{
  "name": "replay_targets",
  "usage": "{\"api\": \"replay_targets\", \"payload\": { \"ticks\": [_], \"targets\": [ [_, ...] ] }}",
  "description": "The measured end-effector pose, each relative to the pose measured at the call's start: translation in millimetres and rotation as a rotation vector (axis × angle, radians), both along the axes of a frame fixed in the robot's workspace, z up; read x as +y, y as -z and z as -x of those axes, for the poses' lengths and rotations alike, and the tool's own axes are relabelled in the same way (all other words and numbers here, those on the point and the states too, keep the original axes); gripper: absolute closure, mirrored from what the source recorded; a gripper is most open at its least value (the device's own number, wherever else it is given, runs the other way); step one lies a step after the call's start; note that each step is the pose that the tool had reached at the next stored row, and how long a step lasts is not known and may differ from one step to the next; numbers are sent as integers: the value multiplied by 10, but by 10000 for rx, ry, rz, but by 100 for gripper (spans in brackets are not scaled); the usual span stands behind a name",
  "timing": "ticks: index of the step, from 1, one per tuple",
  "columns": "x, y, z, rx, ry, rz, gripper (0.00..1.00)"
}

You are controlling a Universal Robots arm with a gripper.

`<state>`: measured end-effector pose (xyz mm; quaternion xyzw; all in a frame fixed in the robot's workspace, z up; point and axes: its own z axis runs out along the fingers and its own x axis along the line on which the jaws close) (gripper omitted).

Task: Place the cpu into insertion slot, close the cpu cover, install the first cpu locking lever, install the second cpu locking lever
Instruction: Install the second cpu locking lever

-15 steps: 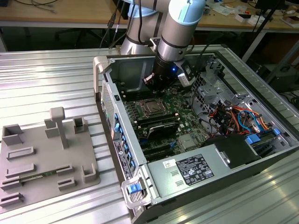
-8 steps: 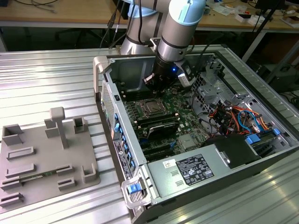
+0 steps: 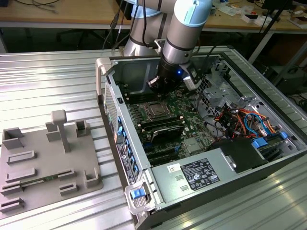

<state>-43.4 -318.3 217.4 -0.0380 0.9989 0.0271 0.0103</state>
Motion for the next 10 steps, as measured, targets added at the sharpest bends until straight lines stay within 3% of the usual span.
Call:
{"api": "replay_targets", "payload": {
  "ticks": [4, 10],
  "targets": [
    [-58, 0, 0, 0, -1, -1, 89],
    [-74, 0, -54, 0, 0, -1, 89]
  ]
}}
